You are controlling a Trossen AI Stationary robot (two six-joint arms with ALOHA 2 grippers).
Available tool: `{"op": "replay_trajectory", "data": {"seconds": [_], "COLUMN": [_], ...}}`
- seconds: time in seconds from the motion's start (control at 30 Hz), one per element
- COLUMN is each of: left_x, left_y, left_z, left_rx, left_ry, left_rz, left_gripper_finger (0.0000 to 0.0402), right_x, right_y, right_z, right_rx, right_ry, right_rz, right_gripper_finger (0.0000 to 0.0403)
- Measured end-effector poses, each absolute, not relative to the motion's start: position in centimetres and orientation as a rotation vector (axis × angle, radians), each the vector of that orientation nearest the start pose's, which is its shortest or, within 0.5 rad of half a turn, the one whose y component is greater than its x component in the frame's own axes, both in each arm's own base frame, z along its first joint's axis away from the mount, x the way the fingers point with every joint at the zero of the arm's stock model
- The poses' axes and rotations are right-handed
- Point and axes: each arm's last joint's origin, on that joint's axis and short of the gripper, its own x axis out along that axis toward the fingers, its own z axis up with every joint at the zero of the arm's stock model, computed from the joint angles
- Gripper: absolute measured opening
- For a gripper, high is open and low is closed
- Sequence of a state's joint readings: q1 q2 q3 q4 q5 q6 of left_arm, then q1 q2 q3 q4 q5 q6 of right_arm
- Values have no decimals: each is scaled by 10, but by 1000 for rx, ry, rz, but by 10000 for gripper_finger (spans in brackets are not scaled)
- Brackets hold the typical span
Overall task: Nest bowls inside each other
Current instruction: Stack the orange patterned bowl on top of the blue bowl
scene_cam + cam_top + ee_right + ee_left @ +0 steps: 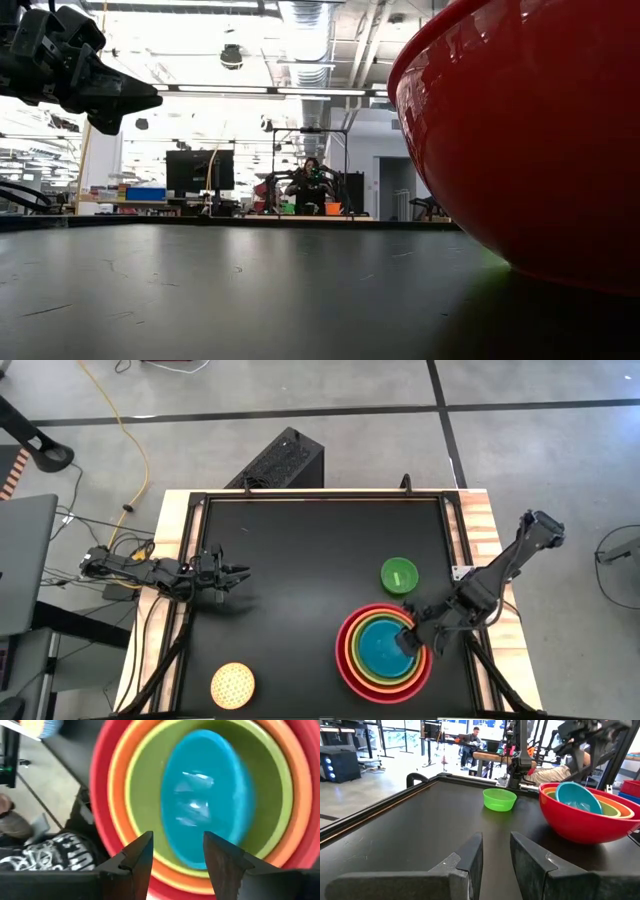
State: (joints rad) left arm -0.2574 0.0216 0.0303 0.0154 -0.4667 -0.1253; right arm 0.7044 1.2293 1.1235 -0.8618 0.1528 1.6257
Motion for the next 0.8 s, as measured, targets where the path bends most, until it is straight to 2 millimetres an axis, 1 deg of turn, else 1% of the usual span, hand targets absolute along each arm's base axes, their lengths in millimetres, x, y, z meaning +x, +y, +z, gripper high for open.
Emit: {"op": "replay_trajectory", "data": {"seconds": [0.13,0.23,0.33,0.43,0.5,0.57,0.63,0.7,0.8], "left_x": [94,94,94,94,94,94,94,94,94], "left_y": [-11,-11,-11,-11,-11,-11,-11,-11,-11], "left_z": [174,174,174,174,174,174,174,174,174], "left_rx": [-134,-135,-135,-136,-136,-136,-136,-137,-136], "left_ry": [-36,-36,-36,-36,-36,-36,-36,-36,-36], "left_rz": [208,208,208,207,208,208,208,208,207], "left_gripper_finger": [87,87,87,87,87,87,87,87,87], "right_x": [185,191,205,232,258,284,309,330,361], "right_y": [148,144,139,137,137,137,134,130,119], "right_z": [327,337,343,347,346,341,331,317,293], "right_rx": [1070,981,859,735,655,575,520,507,529], "right_ry": [971,888,757,624,544,487,450,437,421], "right_rz": [-273,-232,-168,-65,27,148,251,326,359], "right_gripper_finger": [183,178,177,177,177,177,176,176,176]}}
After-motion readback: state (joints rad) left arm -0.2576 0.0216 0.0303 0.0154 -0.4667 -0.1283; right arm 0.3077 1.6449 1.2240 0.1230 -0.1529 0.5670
